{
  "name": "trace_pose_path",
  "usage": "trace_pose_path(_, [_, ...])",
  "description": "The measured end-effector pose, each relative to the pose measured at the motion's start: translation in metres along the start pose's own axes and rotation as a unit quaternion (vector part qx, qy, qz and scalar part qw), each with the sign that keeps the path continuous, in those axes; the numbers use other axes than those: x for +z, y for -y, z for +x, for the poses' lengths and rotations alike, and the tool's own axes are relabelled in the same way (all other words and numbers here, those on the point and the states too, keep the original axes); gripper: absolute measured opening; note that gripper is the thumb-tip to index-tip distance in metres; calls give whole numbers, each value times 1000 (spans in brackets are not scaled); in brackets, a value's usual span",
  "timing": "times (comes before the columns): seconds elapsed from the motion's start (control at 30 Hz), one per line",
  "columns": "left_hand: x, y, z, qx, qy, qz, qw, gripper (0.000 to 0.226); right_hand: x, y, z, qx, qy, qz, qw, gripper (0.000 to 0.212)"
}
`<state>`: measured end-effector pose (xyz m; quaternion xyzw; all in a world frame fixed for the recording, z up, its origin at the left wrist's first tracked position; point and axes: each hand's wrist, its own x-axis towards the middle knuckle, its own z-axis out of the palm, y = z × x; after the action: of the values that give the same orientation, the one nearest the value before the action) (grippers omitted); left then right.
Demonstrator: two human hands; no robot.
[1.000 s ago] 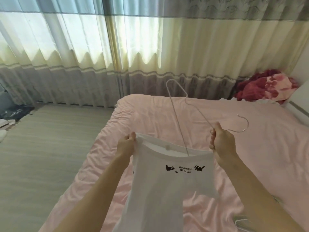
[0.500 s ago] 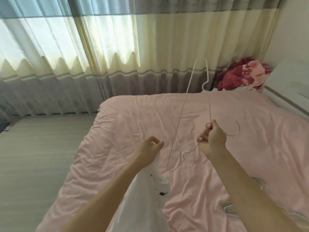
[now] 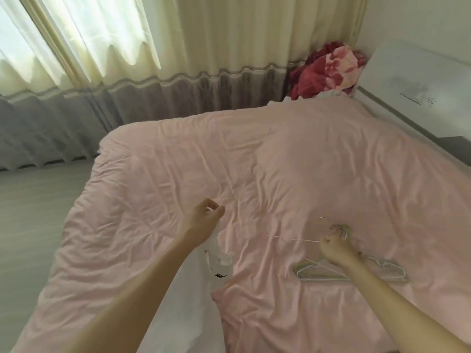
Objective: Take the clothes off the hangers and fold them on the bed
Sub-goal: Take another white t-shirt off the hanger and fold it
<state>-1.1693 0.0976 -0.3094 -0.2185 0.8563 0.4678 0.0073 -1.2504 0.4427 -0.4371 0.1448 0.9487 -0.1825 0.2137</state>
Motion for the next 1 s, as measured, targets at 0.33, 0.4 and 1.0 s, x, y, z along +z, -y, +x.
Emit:
trace_pose_path(0.33, [80,-12,36,-55,13,25,998,13,-7,-87,94,-7,84,-152,985,48])
trace_pose_path(0.4, [93,-9,49,-69,2,29,997,14,-2,-94,114,-11,99,-159,982,47])
trace_pose_path(1.0, [114,9,60,-129,-12,12,991,19,68,-111,140,62,-4,27,998,47])
